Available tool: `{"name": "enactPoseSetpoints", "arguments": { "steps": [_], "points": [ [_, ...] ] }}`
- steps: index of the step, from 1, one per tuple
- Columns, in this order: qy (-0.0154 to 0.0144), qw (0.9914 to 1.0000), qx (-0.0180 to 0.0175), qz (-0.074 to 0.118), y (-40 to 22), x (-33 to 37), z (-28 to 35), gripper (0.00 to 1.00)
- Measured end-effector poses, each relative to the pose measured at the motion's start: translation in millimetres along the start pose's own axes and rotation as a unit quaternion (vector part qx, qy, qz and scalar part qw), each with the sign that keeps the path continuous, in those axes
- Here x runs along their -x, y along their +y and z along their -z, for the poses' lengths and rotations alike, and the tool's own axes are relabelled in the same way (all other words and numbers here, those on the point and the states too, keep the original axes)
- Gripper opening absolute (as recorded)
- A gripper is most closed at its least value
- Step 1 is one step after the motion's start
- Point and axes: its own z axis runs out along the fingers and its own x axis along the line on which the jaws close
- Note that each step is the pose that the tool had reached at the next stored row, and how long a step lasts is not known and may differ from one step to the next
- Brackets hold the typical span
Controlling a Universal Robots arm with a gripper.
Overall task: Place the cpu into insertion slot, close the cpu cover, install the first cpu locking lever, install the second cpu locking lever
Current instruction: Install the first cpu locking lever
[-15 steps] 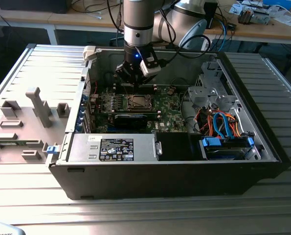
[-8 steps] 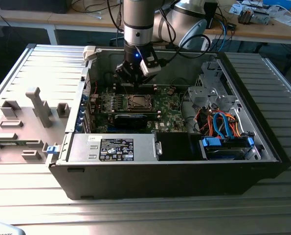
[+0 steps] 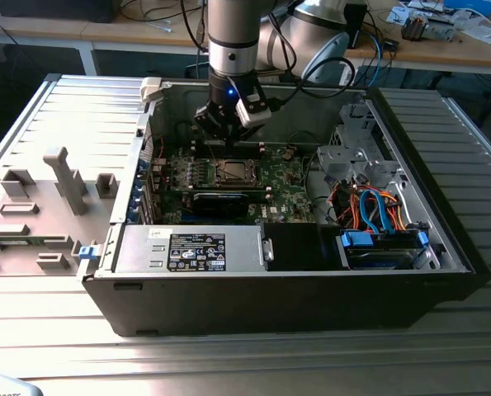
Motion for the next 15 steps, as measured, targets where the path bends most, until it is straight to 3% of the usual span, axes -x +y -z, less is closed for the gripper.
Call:
{"name": "enactPoseSetpoints", "arguments": {
  "steps": [15],
  "points": [
    [0.0000,1.00000,0.0000,0.000,-0.3,-4.3,0.1,0.11]
  ]
}}
